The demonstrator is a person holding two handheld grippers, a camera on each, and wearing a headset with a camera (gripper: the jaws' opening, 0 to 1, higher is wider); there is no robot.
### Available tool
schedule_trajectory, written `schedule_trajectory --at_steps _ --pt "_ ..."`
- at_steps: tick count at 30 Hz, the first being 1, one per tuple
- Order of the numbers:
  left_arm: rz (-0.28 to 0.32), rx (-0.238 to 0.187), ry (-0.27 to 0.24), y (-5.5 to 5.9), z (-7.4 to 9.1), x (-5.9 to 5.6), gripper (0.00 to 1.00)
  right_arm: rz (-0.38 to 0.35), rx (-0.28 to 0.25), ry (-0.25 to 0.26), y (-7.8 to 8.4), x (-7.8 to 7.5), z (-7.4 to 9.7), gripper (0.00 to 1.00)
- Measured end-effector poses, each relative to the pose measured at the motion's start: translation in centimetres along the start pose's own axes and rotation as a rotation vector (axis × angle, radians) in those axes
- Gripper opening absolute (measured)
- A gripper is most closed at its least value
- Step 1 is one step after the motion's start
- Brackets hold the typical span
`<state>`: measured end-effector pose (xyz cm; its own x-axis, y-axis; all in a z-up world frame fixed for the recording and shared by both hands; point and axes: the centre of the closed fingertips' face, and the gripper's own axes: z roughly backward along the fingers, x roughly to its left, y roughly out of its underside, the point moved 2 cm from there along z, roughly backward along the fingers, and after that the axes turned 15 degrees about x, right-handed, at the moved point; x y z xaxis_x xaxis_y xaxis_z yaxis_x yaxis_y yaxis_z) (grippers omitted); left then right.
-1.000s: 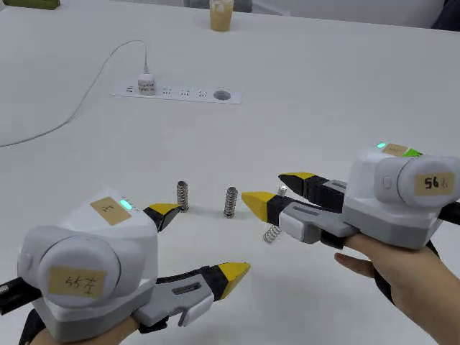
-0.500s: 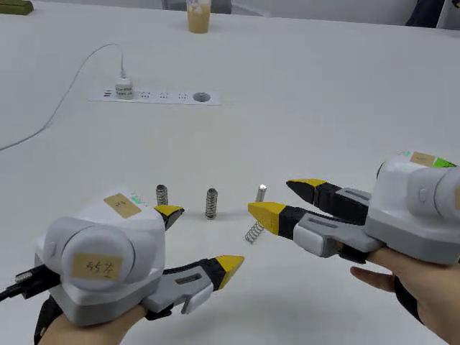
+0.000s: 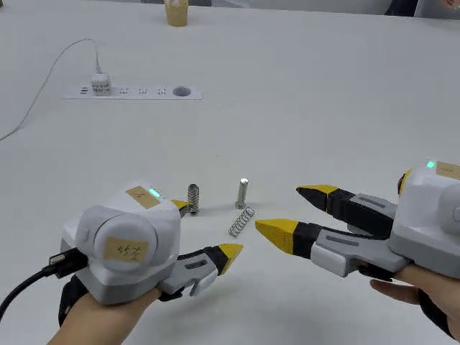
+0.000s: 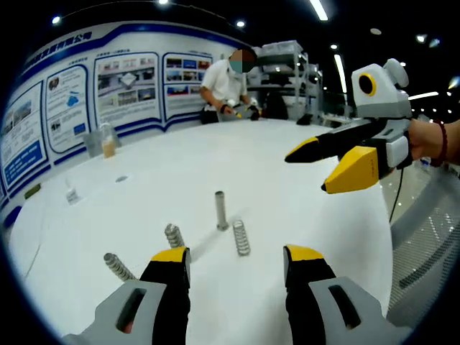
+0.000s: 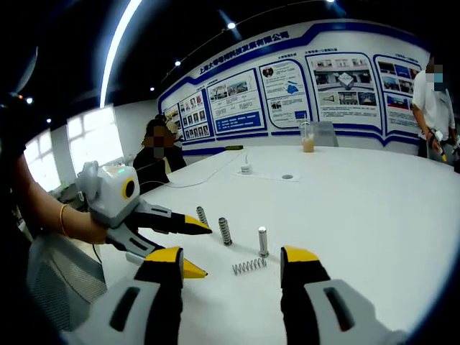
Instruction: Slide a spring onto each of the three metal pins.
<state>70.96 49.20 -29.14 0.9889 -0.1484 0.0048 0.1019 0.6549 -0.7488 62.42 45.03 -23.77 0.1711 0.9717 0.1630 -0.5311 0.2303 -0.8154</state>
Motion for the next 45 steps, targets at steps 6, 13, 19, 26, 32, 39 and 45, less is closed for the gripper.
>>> schedule_trajectory --at_steps 6,13,19,26,32,39,45 --pt "-0.007 0.016 0.014 -0.1 -1.5 -0.3 0.48 0.019 0.029 0.005 1.3 -0.2 0.5 0.6" --pt "0.003 0.048 0.028 0.1 -2.9 -0.6 0.41 0.048 0.049 0.003 2.4 -0.1 1.0 0.63" --pt "0.006 0.066 0.034 0.3 -3.8 -0.5 0.35 0.073 0.063 -0.004 2.8 0.2 1.2 0.65" --pt "0.017 0.08 0.047 0.3 -4.7 -0.6 0.29 0.106 0.082 -0.008 3.3 0.6 1.2 0.68" --pt "0.022 0.092 0.054 0.4 -5.3 -0.6 0.25 0.106 0.086 -0.006 3.6 0.6 1.3 0.68" --pt "0.029 0.105 0.06 0.5 -5.7 -0.6 0.2 0.096 0.088 0.008 3.7 0.3 1.5 0.68" --pt "0.021 0.11 0.061 0.6 -6.0 -0.6 0.16 0.091 0.086 0.013 3.7 0.3 1.4 0.68"
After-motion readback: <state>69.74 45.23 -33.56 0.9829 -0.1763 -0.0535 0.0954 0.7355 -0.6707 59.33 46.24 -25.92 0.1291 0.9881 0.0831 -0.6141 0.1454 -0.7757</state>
